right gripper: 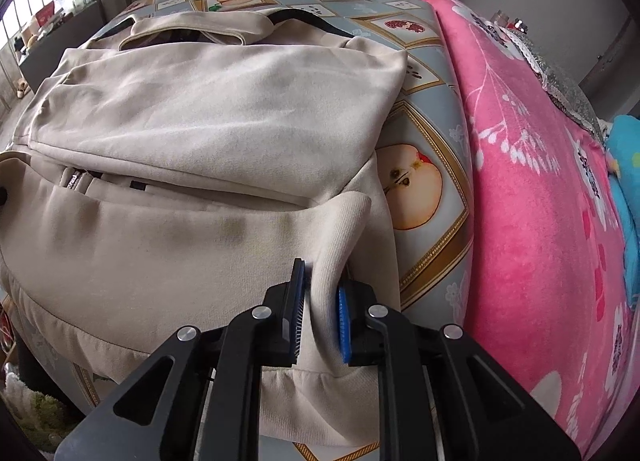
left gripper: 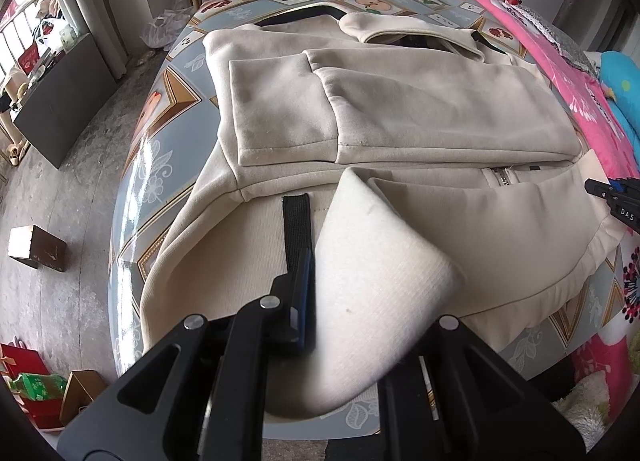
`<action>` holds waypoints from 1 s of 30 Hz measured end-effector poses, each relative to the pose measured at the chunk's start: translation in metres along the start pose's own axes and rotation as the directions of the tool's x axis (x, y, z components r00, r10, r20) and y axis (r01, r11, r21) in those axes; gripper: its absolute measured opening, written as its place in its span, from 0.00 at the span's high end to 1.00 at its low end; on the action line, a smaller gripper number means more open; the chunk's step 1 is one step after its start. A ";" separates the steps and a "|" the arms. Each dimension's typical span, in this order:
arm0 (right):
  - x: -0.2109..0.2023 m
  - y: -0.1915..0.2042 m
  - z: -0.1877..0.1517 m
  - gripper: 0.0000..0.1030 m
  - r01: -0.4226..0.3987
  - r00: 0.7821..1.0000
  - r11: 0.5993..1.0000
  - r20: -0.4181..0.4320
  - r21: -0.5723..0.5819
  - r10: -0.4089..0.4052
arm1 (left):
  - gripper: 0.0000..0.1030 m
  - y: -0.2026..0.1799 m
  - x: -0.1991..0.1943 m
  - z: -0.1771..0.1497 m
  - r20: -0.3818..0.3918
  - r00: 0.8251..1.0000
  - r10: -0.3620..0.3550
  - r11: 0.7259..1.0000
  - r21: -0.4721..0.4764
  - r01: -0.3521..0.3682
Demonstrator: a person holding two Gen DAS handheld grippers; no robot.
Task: Fold large clothes
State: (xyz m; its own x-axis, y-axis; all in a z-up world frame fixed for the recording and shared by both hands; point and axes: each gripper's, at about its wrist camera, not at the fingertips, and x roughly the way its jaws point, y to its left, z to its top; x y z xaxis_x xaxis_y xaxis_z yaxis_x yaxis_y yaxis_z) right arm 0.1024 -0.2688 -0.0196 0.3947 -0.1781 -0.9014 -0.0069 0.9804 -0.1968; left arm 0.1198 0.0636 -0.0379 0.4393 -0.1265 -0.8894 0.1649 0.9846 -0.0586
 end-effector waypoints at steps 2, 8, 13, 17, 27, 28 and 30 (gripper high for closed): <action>0.000 0.000 0.000 0.86 0.001 1.000 1.000 0.001 -0.001 -0.001 | 0.89 0.000 0.000 0.000 0.001 1.000 0.000 1.000 0.000 0.000; -0.004 -0.001 -0.003 0.86 0.001 1.000 1.000 0.023 0.005 -0.001 | 0.89 0.003 -0.001 -0.003 0.033 0.999 -0.030 1.000 0.001 0.030; -0.020 0.000 -0.010 0.91 0.013 0.998 1.000 0.064 0.017 -0.014 | 0.91 -0.001 -0.010 -0.011 0.080 0.996 -0.025 0.998 0.066 0.020; -0.035 0.000 -0.016 0.93 0.018 0.996 0.999 0.087 0.029 -0.020 | 0.92 -0.001 -0.024 -0.016 0.122 0.992 -0.042 0.995 0.098 0.030; -0.088 -0.024 -0.024 0.93 -0.030 0.977 0.988 0.214 0.151 -0.003 | 0.93 0.026 -0.077 -0.029 0.245 0.940 -0.236 0.972 0.041 0.233; -0.094 -0.026 -0.026 0.93 -0.040 0.974 0.986 0.225 0.162 0.002 | 0.93 0.028 -0.083 -0.031 0.257 0.932 -0.256 0.966 0.046 0.253; -0.102 -0.028 -0.029 0.93 -0.043 0.971 0.984 0.239 0.173 0.000 | 0.93 0.030 -0.091 -0.036 0.273 0.922 -0.276 0.961 0.071 0.267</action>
State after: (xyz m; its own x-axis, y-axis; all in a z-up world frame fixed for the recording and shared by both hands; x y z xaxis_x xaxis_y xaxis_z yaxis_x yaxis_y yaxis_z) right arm 0.0353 -0.2808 0.0665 0.6027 -0.1528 -0.7832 0.1355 0.9868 -0.0882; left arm 0.0528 0.1095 0.0245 0.5999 -0.4218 -0.6799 0.3384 0.9038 -0.2621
